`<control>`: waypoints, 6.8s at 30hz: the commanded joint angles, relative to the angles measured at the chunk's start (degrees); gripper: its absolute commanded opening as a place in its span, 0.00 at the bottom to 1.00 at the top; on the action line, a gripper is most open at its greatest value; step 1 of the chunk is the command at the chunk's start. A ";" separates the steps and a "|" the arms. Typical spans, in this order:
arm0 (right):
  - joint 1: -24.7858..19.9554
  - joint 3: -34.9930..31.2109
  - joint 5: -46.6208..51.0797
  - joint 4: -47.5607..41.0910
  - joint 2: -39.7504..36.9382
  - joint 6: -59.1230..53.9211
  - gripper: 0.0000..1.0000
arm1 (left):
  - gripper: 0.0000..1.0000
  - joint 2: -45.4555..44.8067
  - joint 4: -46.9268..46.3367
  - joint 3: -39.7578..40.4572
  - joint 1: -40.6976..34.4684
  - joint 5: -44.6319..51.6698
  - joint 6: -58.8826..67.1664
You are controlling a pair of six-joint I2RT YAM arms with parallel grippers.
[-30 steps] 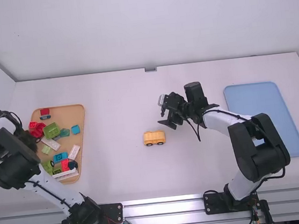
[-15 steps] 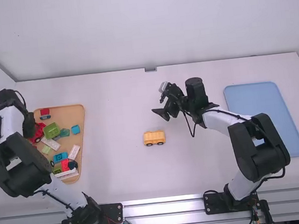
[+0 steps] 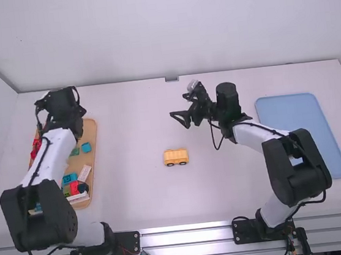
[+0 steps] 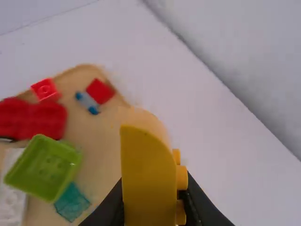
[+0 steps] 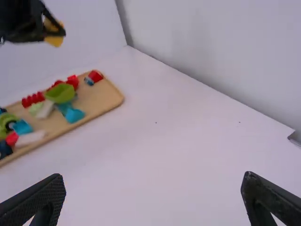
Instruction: Assemble lego blocks to make yellow taxi
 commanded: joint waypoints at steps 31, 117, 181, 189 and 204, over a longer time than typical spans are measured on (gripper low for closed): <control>2.91 8.22 -14.45 38.82 21.49 46.36 0.95 | 0.02 -12.61 21.79 -21.86 -22.75 36.65 50.71; 8.33 8.22 -3.82 36.09 21.46 41.99 0.34 | 0.94 0.57 40.59 -21.84 -24.15 45.27 39.82; 11.28 29.92 47.04 -84.39 16.83 -49.90 0.07 | 0.99 0.35 37.11 -21.84 -1.66 56.85 42.84; 11.15 20.06 42.12 -76.35 8.92 -52.94 0.08 | 0.99 0.35 37.81 -21.84 -1.68 56.85 42.84; 8.31 11.89 36.28 -71.84 5.29 -58.80 0.26 | 0.99 0.35 37.18 -21.84 -1.68 56.87 41.16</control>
